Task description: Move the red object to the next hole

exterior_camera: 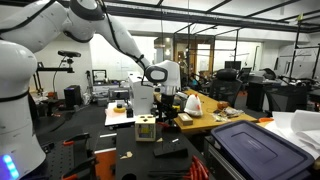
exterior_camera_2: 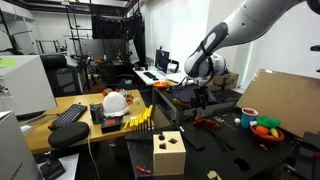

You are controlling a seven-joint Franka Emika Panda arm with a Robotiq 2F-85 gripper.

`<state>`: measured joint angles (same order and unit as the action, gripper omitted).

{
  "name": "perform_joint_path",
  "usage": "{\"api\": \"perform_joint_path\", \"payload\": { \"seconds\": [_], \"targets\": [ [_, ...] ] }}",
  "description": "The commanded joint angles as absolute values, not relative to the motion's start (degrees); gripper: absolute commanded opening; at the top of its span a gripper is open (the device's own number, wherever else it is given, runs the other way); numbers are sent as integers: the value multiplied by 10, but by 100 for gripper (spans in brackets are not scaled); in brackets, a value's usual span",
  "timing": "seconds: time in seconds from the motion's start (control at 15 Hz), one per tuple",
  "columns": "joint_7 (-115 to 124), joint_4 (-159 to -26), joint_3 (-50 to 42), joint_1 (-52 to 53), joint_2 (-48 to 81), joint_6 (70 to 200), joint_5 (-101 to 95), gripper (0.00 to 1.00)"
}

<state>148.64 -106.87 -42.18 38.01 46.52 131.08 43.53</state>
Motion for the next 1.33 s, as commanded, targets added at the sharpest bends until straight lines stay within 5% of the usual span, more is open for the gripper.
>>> {"api": "perform_joint_path", "payload": {
  "seconds": [0.0, 0.13, 0.27, 0.73, 1.27],
  "targets": [
    [1500, -1106, -339, 324, 379, 1347, 340, 100],
    [1467, -1104, -371, 357, 393, 1322, 380, 74],
    [1513, -1108, -281, 276, 353, 1353, 288, 58],
    [1489, -1095, -333, 318, 389, 1330, 342, 5],
    [1489, -1084, -326, 298, 404, 1326, 340, 0]
  ]
}}
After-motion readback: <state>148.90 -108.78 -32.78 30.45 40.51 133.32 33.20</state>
